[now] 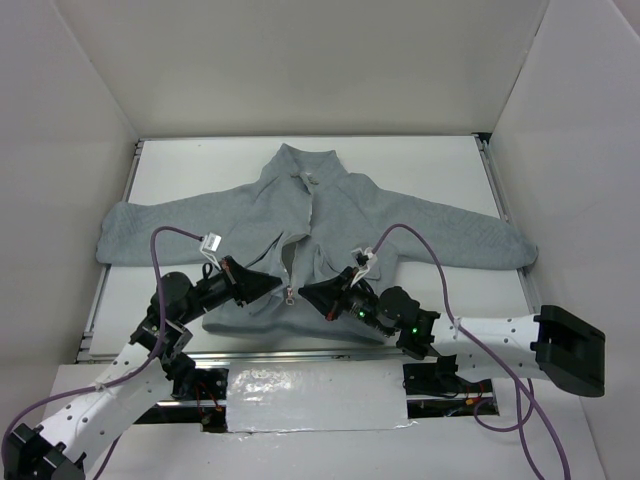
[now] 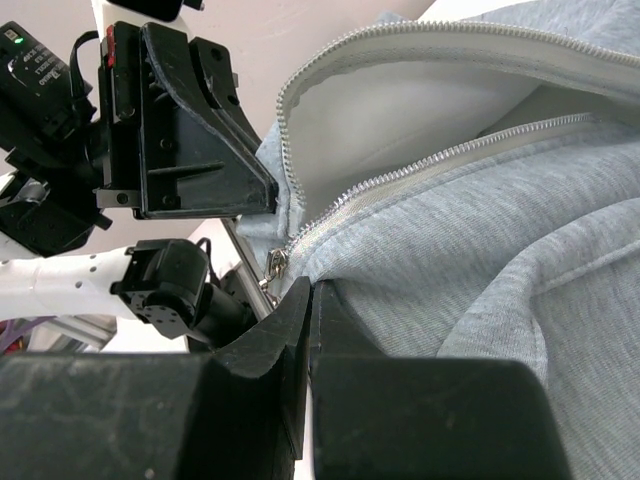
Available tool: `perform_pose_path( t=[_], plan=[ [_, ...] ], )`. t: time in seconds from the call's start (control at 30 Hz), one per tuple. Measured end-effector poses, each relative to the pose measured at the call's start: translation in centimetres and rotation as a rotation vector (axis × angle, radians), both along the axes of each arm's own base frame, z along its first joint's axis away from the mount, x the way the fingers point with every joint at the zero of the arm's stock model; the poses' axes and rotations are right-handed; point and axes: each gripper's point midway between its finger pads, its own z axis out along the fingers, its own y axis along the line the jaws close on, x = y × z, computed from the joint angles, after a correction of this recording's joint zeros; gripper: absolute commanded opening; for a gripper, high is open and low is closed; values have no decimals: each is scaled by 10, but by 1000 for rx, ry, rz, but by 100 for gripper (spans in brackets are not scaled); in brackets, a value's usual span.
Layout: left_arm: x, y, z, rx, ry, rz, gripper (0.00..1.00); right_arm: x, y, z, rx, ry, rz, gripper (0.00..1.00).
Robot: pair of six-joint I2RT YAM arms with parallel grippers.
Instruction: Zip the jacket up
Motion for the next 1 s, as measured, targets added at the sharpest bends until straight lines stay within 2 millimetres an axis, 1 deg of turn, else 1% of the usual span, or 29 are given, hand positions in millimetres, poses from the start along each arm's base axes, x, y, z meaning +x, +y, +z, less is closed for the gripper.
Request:
perform_pose_path(
  t=[0.63, 1.0],
  plan=[
    [1, 2, 5, -1, -3, 12, 0, 1, 0, -2, -3, 2, -6, 0],
    [1, 1, 6, -3, -4, 11, 0, 3, -2, 3, 5, -11, -20, 0]
  ],
)
